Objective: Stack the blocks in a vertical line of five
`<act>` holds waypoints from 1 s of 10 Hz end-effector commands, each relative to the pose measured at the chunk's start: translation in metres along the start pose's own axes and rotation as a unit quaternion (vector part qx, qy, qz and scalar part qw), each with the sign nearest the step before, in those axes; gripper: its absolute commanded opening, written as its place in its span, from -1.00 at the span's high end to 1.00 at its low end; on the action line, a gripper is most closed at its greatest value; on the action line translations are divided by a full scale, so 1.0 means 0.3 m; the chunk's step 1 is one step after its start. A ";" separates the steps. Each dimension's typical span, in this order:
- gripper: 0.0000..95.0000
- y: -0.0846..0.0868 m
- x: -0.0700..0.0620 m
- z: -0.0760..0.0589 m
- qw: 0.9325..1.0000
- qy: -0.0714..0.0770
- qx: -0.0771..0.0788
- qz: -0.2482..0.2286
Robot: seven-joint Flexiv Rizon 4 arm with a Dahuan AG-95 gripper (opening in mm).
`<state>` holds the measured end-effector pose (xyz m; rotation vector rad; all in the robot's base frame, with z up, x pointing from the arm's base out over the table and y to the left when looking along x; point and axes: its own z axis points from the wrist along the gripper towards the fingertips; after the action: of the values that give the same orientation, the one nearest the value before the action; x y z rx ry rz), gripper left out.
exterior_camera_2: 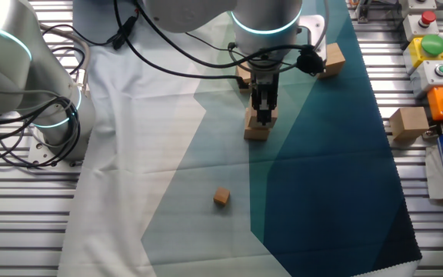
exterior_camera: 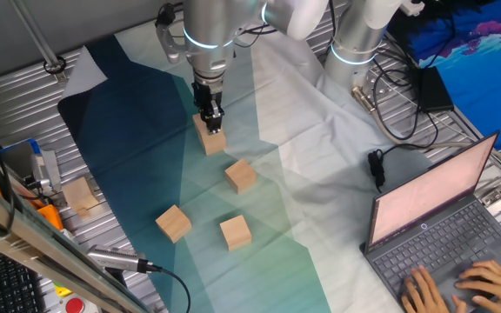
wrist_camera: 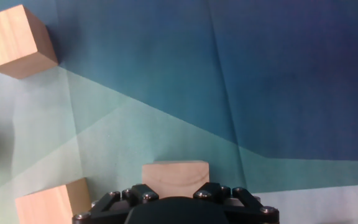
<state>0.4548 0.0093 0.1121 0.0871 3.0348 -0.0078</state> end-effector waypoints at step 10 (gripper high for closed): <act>1.00 -0.011 0.017 0.025 1.000 0.001 -0.004 -0.001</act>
<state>0.4500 0.0065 0.1038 0.0836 3.0392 0.0061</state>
